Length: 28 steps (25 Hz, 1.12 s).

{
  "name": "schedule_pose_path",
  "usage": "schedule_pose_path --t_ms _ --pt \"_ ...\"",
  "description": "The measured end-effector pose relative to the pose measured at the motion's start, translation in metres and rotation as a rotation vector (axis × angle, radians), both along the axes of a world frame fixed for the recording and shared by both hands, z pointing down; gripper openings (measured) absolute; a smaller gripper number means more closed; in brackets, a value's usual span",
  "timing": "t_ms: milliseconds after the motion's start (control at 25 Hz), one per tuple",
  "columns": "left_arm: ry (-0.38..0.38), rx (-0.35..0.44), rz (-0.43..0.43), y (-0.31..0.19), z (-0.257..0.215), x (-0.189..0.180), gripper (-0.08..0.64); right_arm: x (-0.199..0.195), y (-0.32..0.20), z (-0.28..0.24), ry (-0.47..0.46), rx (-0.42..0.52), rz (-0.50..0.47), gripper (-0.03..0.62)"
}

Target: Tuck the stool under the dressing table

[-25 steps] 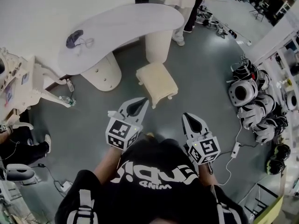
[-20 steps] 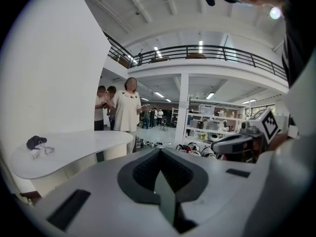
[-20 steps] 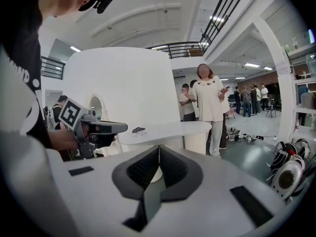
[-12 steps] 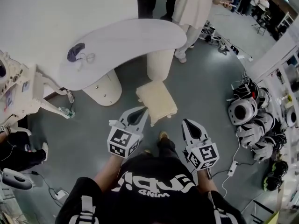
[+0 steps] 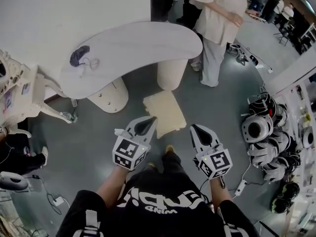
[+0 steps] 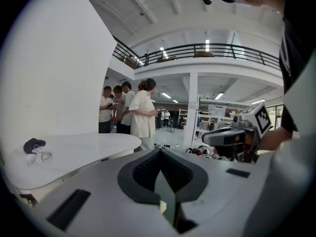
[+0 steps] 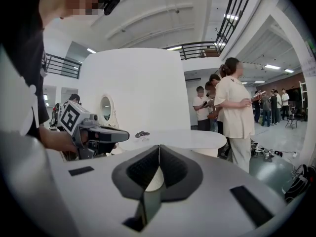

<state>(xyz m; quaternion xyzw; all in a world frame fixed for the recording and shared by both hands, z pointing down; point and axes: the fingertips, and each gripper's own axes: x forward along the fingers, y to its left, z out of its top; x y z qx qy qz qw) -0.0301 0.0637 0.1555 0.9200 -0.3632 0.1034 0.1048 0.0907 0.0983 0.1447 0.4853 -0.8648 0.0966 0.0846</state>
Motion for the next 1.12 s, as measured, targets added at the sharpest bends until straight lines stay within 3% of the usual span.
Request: schedule_pose_path --t_ms 440,720,1120 --pt "-0.029 -0.061 -0.020 -0.052 0.067 0.023 0.009 0.021 -0.058 0.062 0.018 -0.065 -0.051 0.023" --pt "-0.049 -0.138 -0.051 -0.068 0.146 0.033 0.009 0.031 -0.082 0.135 -0.008 -0.149 -0.066 0.023" --pt "-0.075 -0.257 -0.172 -0.107 0.226 0.031 0.009 0.048 -0.129 0.211 0.011 -0.249 -0.176 0.024"
